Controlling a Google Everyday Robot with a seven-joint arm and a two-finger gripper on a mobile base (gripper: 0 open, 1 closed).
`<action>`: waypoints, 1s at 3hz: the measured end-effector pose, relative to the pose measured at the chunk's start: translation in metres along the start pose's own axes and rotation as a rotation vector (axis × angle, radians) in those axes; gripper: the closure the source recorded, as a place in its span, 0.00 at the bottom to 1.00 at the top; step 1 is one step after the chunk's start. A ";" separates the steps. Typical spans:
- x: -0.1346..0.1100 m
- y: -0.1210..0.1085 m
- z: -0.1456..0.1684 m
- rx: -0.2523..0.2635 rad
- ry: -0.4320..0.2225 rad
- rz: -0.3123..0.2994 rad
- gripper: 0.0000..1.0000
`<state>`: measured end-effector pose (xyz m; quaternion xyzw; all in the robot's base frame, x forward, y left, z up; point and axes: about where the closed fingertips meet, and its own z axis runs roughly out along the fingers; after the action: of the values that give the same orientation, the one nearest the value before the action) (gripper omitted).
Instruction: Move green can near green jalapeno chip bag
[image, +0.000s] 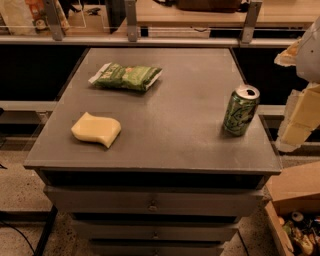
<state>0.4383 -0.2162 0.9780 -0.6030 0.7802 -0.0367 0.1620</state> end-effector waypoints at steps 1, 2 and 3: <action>-0.002 -0.001 0.001 0.002 -0.011 -0.002 0.00; -0.011 -0.012 0.005 0.017 -0.064 -0.013 0.00; -0.017 -0.030 0.016 0.027 -0.130 -0.015 0.00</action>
Offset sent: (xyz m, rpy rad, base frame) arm 0.0368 0.0142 -0.0043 0.1189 -0.0629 0.0572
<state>0.4743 -0.2056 0.9739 -0.6076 0.7629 -0.0092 0.2204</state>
